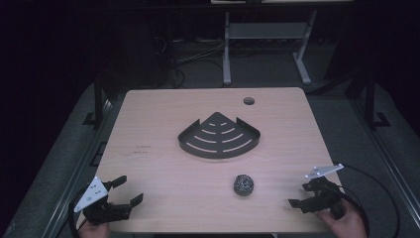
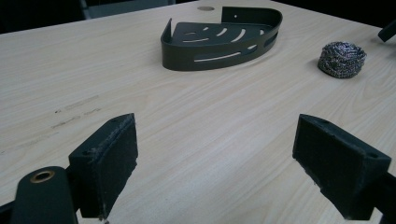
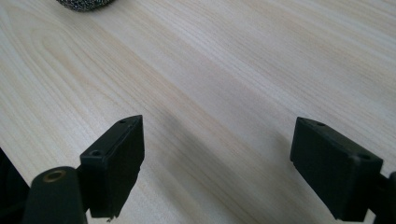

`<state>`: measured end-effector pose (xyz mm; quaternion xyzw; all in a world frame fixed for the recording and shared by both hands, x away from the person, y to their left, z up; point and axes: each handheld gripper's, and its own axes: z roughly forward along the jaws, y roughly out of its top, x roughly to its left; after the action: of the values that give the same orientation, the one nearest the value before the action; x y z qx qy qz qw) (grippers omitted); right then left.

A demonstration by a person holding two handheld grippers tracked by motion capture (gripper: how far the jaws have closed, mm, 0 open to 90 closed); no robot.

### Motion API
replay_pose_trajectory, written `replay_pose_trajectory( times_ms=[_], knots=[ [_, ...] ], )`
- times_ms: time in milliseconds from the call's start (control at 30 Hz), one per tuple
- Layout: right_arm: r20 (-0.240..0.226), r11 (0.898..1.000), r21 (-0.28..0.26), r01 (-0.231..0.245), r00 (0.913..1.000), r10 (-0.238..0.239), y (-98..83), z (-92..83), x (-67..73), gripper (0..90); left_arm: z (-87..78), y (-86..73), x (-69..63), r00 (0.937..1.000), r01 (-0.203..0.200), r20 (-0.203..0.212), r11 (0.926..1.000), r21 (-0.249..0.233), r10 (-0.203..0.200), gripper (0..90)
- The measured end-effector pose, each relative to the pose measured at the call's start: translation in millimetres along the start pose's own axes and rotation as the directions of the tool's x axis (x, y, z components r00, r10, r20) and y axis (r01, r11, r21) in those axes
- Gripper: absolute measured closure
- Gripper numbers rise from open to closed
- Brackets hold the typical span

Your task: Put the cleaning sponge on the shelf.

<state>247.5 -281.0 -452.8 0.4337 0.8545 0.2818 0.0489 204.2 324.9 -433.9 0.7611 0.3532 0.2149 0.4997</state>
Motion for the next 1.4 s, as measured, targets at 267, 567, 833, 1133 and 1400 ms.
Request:
replay_pose_trajectory(
  times_ms=[267, 567, 833, 1133, 1400],
  knots=[
    [-0.009, 1.000, 0.007, 0.008, 0.9999, -0.008, 2.0, 2.0, 2.4, 17.3, 0.0, -0.2, -0.1, 1.0000, -0.001, -0.001, 1.0000, 0.000, 0.001, 13.3],
    [-0.013, 0.999, 0.011, 0.036, 0.9993, -0.036, 7.4, 4.2, 10.3, 17.3, -0.2, -0.9, 0.6, 1.0000, 0.002, 0.002, 1.0000, 0.002, -0.002, 13.3],
    [-0.024, 0.998, 0.026, 0.055, 0.9982, -0.055, 11.9, 7.9, 16.0, 17.3, -0.1, -0.6, 0.5, 1.0000, 0.003, 0.001, 1.0000, -0.001, -0.003, 13.3],
    [-0.028, 0.997, 0.030, 0.073, 0.9970, -0.073, 14.6, 10.2, 21.1, 17.3, 0.2, -0.4, 0.1, 1.0000, -0.002, 0.002, 1.0000, -0.002, 0.002, 13.3],
    [-0.020, 0.995, 0.030, 0.094, 0.9954, -0.093, 17.7, 11.6, 26.2, 17.3, 0.6, -0.2, -0.4, 1.0000, -0.001, 0.004, 1.0000, 0.001, 0.001, 13.3]
  ],
)
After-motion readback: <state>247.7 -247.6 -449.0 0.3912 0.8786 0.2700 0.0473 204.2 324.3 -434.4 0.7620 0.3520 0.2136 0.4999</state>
